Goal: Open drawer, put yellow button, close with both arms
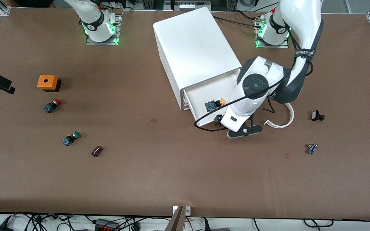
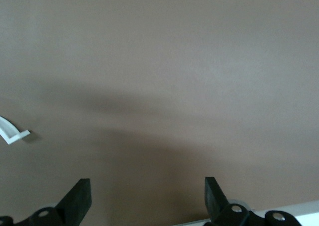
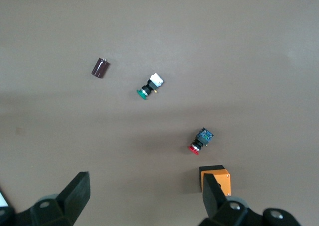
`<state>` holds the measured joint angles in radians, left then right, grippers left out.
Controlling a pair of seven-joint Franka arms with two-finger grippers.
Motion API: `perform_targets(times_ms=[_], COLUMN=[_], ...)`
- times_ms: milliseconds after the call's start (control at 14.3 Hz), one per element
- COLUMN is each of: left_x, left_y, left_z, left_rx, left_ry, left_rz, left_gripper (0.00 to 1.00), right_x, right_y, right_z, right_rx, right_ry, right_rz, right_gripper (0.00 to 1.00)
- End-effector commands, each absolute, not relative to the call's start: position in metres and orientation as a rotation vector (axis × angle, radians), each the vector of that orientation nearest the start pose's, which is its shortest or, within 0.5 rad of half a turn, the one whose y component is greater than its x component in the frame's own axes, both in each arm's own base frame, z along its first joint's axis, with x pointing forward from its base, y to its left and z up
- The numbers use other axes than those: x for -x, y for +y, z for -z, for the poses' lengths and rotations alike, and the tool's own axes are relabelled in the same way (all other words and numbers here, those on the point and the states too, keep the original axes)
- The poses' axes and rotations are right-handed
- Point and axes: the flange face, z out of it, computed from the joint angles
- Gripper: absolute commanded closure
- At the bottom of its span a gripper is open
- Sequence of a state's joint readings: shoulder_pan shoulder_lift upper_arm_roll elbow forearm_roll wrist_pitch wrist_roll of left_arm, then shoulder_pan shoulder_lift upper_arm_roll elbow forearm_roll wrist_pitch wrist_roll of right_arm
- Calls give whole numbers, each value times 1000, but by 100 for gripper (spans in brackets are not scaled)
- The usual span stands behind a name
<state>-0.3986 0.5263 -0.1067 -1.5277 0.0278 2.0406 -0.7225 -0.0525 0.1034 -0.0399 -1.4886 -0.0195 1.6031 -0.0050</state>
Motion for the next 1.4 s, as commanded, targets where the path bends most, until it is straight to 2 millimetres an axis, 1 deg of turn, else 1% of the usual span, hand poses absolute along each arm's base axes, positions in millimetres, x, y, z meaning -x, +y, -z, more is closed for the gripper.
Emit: perform_targets(times_ms=[0, 140, 279, 349, 419, 558, 628, 767, 1047, 1186, 1326], left_x=[-593, -572, -553, -541, -534, -518, -514, -511, -507, -520, -542], left_y=[-336, -352, -364, -374, -377, -386, -390, -393, -398, -386, -363], left_z=[-351, -347, -350, -353, -357, -357, -356, -357, -352, -357, -370], left_rx=[3137, 3138, 3113, 3099, 3085, 3063, 3072, 3079, 3074, 3089, 3104], left_ry=[-314, -259, -281, -276, -268, -247, -258, -306, -295, -296, -342], left_rz=[-72, -119, -178, -217, -251, -356, -383, -421, -434, -421, -371], left_gripper=[0, 0, 0, 0, 0, 0, 0, 0, 0, 0, 0], right_x=[-567, -558, -556, -556, -555, -555, -556, -558, -556, -556, -556], right_y=[-54, -53, -50, -49, -49, -51, -51, -50, -52, -52, -52], right_z=[-601, -599, -598, -598, -598, -598, -599, -597, -599, -599, -599], right_rx=[3177, 3176, 3181, 3183, 3183, 3185, 3186, 3184, 3182, 3180, 3180], right_ry=[106, 104, 94, 81, 67, 59, 45, 45, 44, 49, 49], right_rz=[29, 60, 65, 62, 55, 49, 51, 47, 30, 27, 27], right_gripper=[0, 0, 0, 0, 0, 0, 0, 0, 0, 0, 0])
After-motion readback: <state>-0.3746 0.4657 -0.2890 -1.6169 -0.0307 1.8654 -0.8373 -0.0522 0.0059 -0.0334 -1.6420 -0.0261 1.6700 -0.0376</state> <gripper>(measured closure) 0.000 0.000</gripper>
